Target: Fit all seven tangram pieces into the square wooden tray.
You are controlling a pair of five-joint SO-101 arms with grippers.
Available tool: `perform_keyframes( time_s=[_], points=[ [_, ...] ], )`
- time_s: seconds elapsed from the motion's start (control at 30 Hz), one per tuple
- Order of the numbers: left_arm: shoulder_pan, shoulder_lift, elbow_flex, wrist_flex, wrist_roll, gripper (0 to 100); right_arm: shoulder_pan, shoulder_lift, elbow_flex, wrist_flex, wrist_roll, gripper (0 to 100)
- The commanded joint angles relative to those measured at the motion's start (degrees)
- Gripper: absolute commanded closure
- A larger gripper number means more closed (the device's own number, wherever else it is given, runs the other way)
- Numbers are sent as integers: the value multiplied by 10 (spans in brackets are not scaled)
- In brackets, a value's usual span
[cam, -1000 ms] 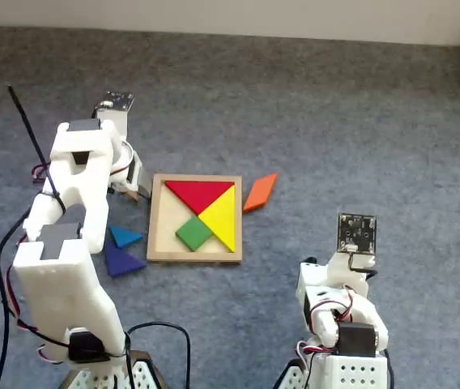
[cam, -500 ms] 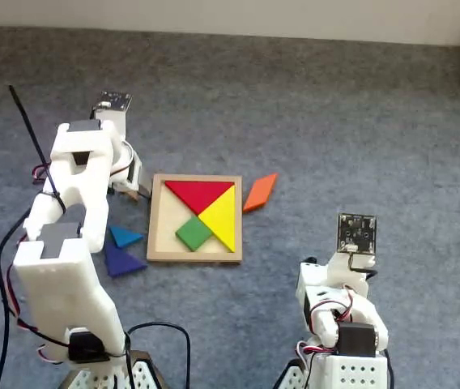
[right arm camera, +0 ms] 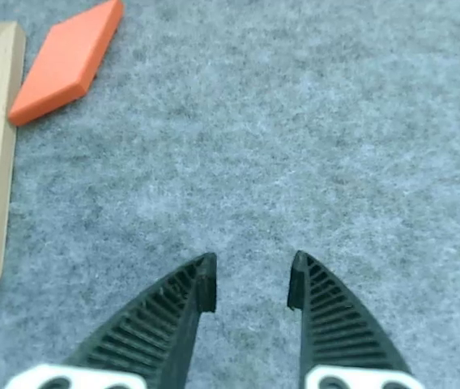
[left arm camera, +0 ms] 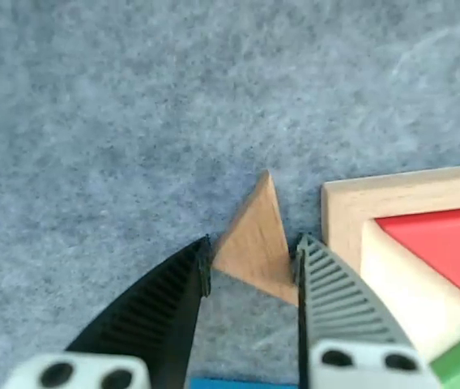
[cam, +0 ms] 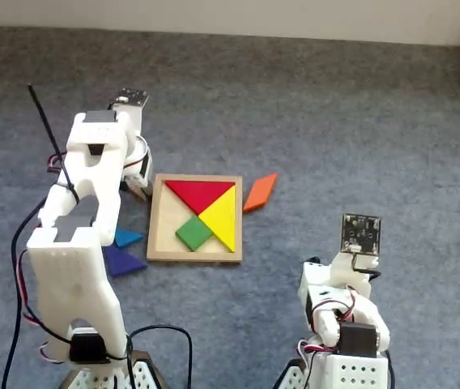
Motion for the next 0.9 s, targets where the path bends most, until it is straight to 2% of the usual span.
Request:
perform_keyframes(
  time_s=[0.0,0.23,0.5,0.67,0.87],
  points=[
    [7,8,-26,8,3,836,11,0,82,-7,8,843],
    [7,-6,-50,38,0,867,11,0,82,-7,8,843],
    [21,-103,-61,112,-100,877,11,0,82,-7,8,843],
    [53,-165,-61,173,-147,877,11,0,82,-7,8,843],
    [127,-227,-60,240,-188,877,11,0,82,-7,8,843]
  ],
)
